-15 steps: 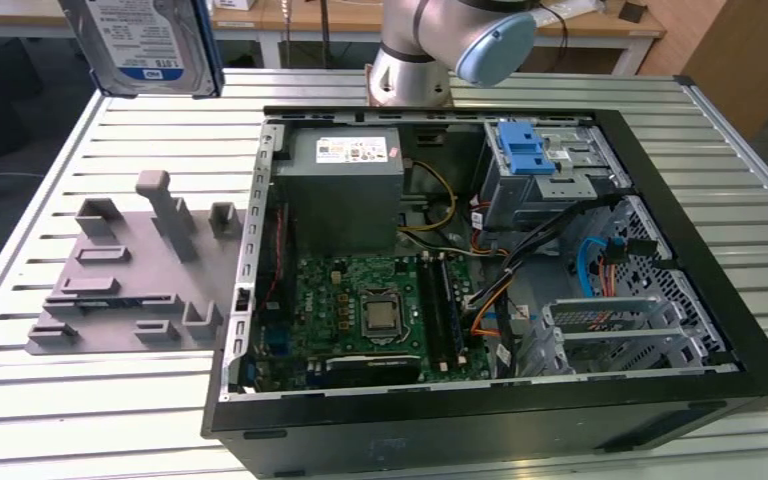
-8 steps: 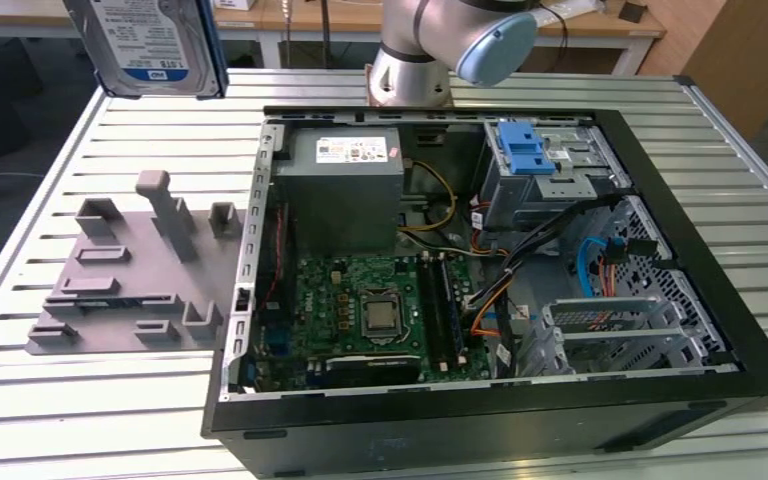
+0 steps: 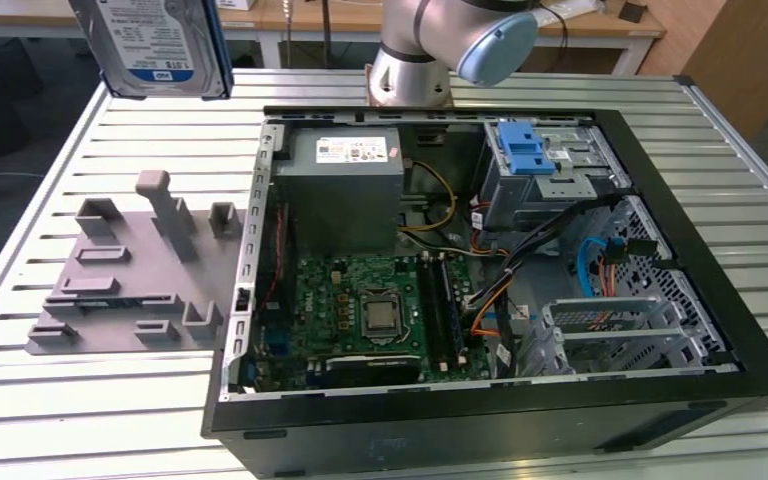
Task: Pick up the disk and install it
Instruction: 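Pick up the disk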
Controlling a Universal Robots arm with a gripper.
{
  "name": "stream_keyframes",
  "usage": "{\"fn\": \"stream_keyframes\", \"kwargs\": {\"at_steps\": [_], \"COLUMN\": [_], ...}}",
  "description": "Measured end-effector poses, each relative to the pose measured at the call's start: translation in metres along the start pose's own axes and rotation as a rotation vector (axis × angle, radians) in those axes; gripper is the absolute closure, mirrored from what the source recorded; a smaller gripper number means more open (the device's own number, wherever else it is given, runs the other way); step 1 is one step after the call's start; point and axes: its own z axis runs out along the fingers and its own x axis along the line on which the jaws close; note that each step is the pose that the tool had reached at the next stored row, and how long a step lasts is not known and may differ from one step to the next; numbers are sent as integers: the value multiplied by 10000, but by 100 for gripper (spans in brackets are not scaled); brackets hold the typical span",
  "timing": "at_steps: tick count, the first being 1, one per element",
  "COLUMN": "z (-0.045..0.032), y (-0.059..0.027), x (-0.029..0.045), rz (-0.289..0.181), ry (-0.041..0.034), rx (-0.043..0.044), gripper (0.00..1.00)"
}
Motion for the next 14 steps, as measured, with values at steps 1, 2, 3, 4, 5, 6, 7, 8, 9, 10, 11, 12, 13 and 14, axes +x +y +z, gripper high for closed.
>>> {"fn": "stream_keyframes", "kwargs": {"at_steps": [1, 2, 3, 4, 5, 6, 7, 8, 9, 10, 11, 12, 13, 14], "z": [0, -1, -1, -1, -2, -2, -2, -2, -2, -2, -3, -3, -3, -4], "y": [-7, -14, -21, -28, -35, -41, -49, -56, -64, -72, -80, -88, -94, -101], "x": [1, 3, 4, 7, 8, 10, 12, 15, 17, 19, 21, 23, 25, 26], "rz": [0, 0, 1, 0, 0, 0, 1, 1, 1, 0, 0, 1, 0, 1], "ry": [0, 0, 0, 0, 0, 1, 0, 0, 0, 0, 0, 0, 0, 1], "rx": [0, -1, 0, 0, -1, -2, -1, 0, -1, -1, -1, -1, -1, -1], "gripper": [64, 64, 64, 64, 64, 64, 64, 64, 64, 64, 64, 64, 64, 64]}}
